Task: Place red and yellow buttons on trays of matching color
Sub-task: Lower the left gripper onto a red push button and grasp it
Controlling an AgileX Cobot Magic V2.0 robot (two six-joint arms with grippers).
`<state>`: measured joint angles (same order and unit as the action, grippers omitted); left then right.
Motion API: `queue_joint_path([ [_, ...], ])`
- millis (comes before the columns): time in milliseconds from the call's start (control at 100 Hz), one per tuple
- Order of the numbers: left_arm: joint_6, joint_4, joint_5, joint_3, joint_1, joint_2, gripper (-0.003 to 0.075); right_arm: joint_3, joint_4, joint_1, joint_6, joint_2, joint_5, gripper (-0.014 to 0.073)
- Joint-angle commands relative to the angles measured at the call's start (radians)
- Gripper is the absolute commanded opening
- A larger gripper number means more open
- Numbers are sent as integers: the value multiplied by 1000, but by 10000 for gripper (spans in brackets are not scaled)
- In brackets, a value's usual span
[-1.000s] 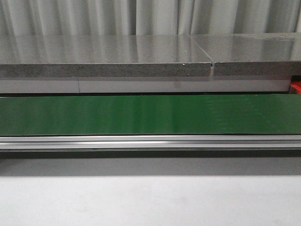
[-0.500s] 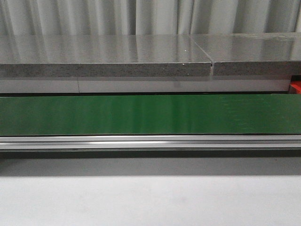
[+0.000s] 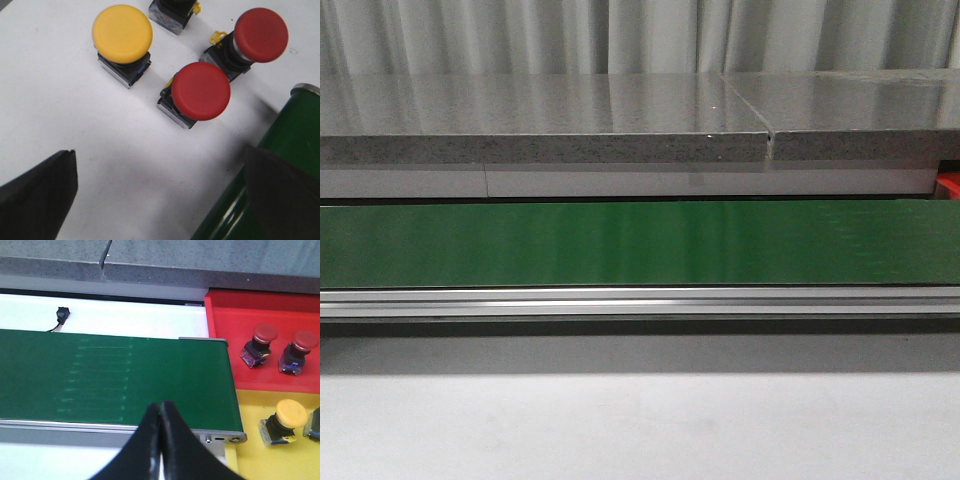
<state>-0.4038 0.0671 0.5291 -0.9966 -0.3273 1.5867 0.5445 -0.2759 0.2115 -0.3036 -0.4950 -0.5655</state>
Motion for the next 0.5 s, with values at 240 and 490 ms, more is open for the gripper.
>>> queue_joint_path([
  [240,-1,-9,-63,-103,-4,75,662,26,-8,-1,-13,0,62,-67],
  [490,49,-27,-20,-193,-4,160,662,26,-8,-1,-13,0,62,-67],
])
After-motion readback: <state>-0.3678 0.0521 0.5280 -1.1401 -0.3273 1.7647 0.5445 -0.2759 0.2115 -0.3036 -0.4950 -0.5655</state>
